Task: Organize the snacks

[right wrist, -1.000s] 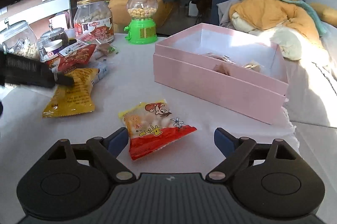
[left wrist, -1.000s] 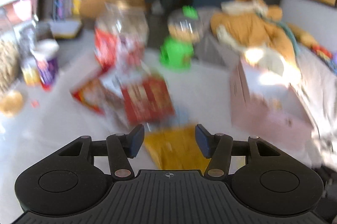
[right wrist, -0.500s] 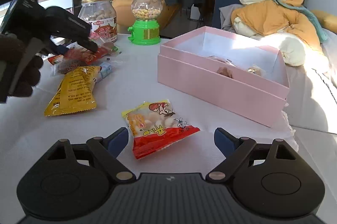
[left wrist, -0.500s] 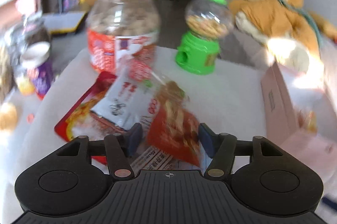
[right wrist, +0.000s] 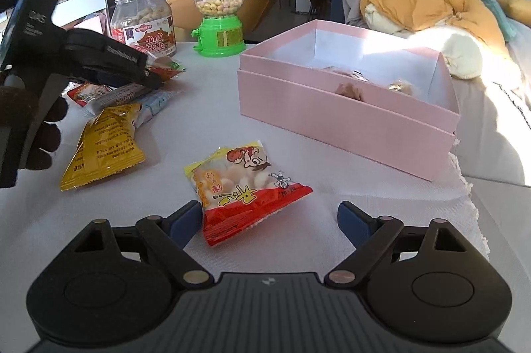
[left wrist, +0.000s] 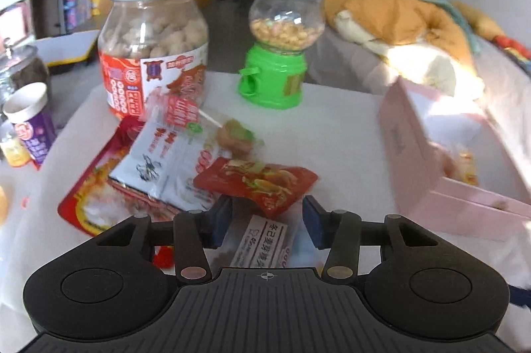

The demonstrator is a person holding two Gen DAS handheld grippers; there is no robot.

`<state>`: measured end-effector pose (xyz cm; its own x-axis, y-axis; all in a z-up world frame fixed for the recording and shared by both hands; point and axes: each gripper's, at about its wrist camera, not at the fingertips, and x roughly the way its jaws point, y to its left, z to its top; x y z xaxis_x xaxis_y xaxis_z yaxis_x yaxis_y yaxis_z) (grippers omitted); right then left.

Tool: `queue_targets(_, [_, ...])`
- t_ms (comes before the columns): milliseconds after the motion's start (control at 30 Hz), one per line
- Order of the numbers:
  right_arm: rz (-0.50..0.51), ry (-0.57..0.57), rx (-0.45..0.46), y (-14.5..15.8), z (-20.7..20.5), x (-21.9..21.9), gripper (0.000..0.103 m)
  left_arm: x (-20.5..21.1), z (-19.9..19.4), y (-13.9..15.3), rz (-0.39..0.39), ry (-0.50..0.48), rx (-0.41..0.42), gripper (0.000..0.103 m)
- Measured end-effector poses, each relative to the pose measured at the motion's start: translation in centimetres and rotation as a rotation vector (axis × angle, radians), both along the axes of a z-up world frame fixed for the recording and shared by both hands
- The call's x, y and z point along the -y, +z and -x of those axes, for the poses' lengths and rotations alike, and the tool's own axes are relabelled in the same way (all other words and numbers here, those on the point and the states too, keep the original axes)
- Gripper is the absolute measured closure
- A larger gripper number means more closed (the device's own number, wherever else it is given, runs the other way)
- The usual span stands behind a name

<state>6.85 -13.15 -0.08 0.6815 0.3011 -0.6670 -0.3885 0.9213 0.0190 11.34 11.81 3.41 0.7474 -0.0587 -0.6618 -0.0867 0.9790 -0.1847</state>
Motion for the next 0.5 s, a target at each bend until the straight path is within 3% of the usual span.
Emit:
queue_targets(67, [-0.002, 0.000, -0.002, 0.0, 0.0, 0.0, 0.014, 0.2, 1.2, 0.1, -0.004, -0.059, -0.014, 0.051])
queue_targets(167, [-0.003, -0.001, -0.006, 0.0, -0.2, -0.1, 0.014, 1.2, 2.5, -0.3, -0.105, -0.122, -0.029, 0.046])
queue_targets(267, [0.001, -0.002, -0.010, -0.1, -0.3, -0.1, 0.014, 1.1, 2.3, -0.4, -0.152, -0.113, -0.029, 0.045])
queue_targets(367, [0.001, -0.002, -0.011, -0.1, -0.3, -0.1, 0.014, 0.0, 1.2, -0.9, -0.104, -0.104, -0.052, 0.043])
queue_targets(500, [-0.002, -0.003, -0.015, -0.2, -0.3, 0.0, 0.013, -2.6, 1.1, -1.5, 0.062, -0.105, -0.082, 0.043])
